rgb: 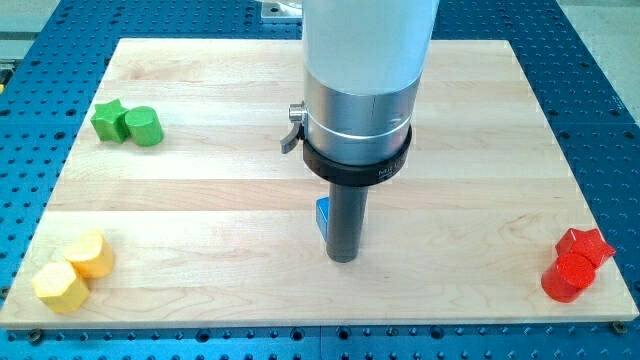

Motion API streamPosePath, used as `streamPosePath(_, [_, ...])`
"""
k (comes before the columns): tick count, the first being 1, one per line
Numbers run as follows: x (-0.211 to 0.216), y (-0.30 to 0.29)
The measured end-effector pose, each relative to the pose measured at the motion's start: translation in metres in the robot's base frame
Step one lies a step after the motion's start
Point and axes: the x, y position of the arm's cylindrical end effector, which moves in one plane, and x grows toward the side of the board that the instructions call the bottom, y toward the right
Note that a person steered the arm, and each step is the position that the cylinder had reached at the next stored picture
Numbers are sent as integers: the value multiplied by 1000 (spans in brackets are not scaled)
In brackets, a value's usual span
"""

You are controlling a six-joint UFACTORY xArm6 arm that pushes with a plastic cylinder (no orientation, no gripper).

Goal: Move the blue cube upwards

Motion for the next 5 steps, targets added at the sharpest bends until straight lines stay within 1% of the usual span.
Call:
streamPosePath(1, [-1, 3])
streamPosePath(2, [-24, 11])
streamPosePath(3, [-54, -14])
streamPosePath(4, [-92, -61])
streamPosePath(5, [-130, -88])
